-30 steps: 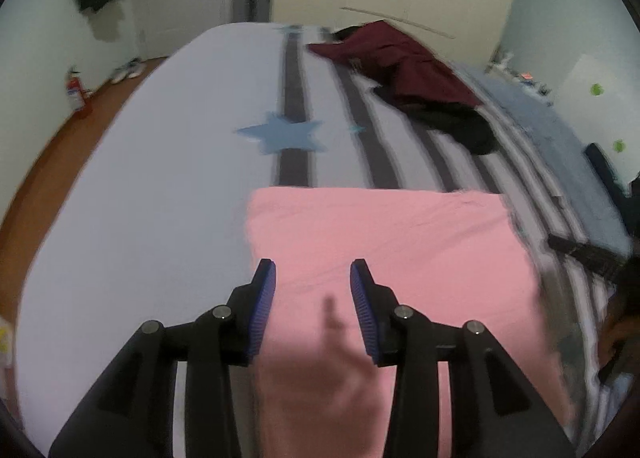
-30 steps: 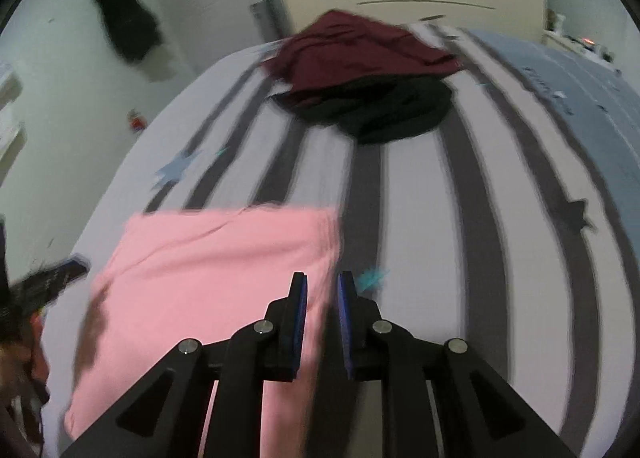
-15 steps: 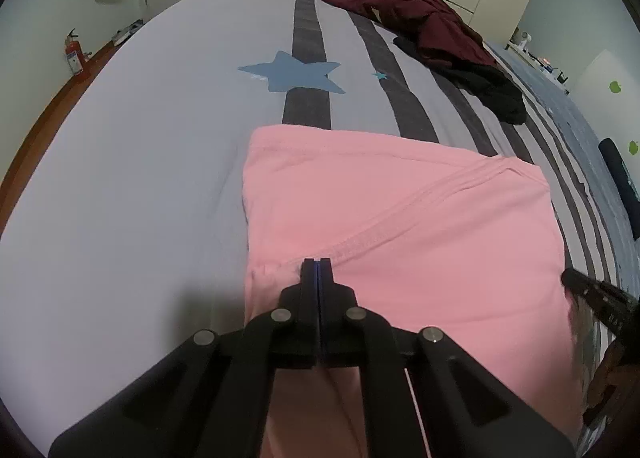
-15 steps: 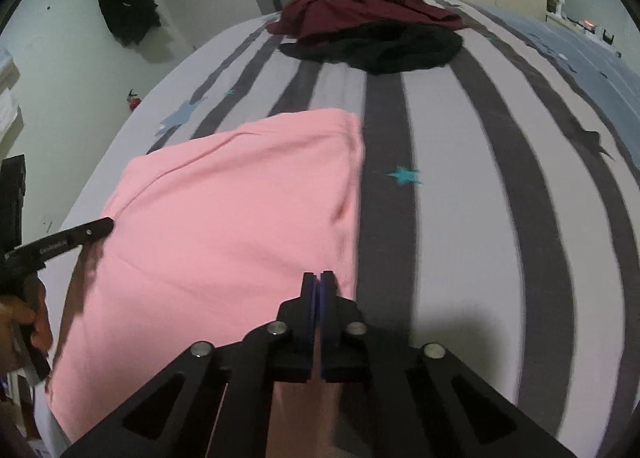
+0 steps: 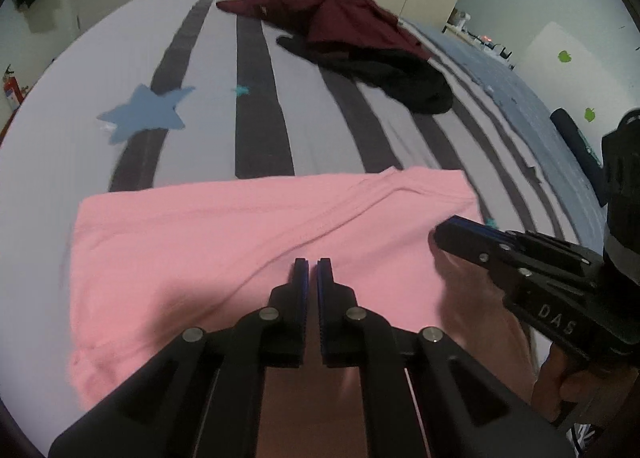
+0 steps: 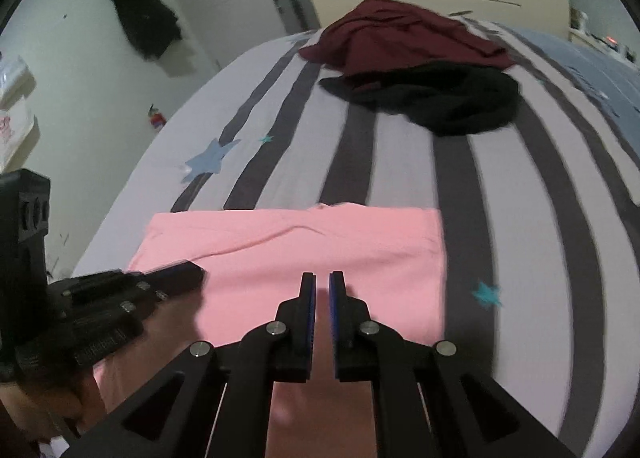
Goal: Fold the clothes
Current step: 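Release the shirt and press the folded bundle flat with both grippers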
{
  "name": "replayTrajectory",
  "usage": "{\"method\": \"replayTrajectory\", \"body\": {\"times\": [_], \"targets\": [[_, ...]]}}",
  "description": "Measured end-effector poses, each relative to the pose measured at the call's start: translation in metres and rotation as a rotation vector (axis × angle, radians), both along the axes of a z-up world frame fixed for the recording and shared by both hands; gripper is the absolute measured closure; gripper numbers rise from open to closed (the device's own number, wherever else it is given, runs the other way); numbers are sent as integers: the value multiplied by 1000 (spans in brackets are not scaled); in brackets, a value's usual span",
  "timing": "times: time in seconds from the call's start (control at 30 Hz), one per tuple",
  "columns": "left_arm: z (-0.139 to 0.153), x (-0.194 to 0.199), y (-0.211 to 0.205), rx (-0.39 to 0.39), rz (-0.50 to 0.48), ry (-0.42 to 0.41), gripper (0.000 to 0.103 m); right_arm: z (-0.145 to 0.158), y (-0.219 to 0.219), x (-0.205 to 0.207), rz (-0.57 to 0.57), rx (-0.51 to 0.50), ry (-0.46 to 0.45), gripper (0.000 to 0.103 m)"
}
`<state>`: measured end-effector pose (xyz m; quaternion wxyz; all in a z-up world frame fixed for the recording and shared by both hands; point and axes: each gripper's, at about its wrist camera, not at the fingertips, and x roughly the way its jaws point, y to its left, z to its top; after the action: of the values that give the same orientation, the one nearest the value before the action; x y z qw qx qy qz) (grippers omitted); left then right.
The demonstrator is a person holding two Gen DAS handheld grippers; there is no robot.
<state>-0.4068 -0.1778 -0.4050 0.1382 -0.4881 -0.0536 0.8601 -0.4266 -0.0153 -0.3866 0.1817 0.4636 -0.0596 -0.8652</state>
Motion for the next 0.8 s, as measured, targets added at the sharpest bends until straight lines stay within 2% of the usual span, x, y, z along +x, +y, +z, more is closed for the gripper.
{"method": "replayTrajectory", "body": {"times": [0.03,0.13,0.17,0.23,0.33,0.37,0.4,0.5,0.6,0.7,0.8], "targets": [[-2,-3,-3,-4,13,2,101,-5,-2,-5,0,13,-7,96],[-3,-6,-22,58,73,-13,101,-17,12,-15,-49,55,-18,96],[-2,-6,-24,61,72,-12,101,-20,22,-17,-76,46,-26,100],[-1,-5,-27,60,73,-8,101,-24,44,-21,-128,22,-42,103],[4,-2,-32,68,87,-10,101,-19,55,-23,-147,38,-32,103],[7,0,-33,69,94,-5,101,-15,57,-23,-156,41,-24,97],[12,5,-37,68,102,6,101,-9,59,-23,-166,23,-11,97],[22,14,-44,55,117,27,101,4,45,-22,-118,-18,17,97],[30,34,-60,10,143,35,101,8,12,-20,-6,-28,19,97],[26,44,-77,-7,180,13,101,-1,-14,-20,53,-16,-1,97],[14,48,-93,-46,194,-12,101,-16,-21,-23,43,-4,-35,97]]}}
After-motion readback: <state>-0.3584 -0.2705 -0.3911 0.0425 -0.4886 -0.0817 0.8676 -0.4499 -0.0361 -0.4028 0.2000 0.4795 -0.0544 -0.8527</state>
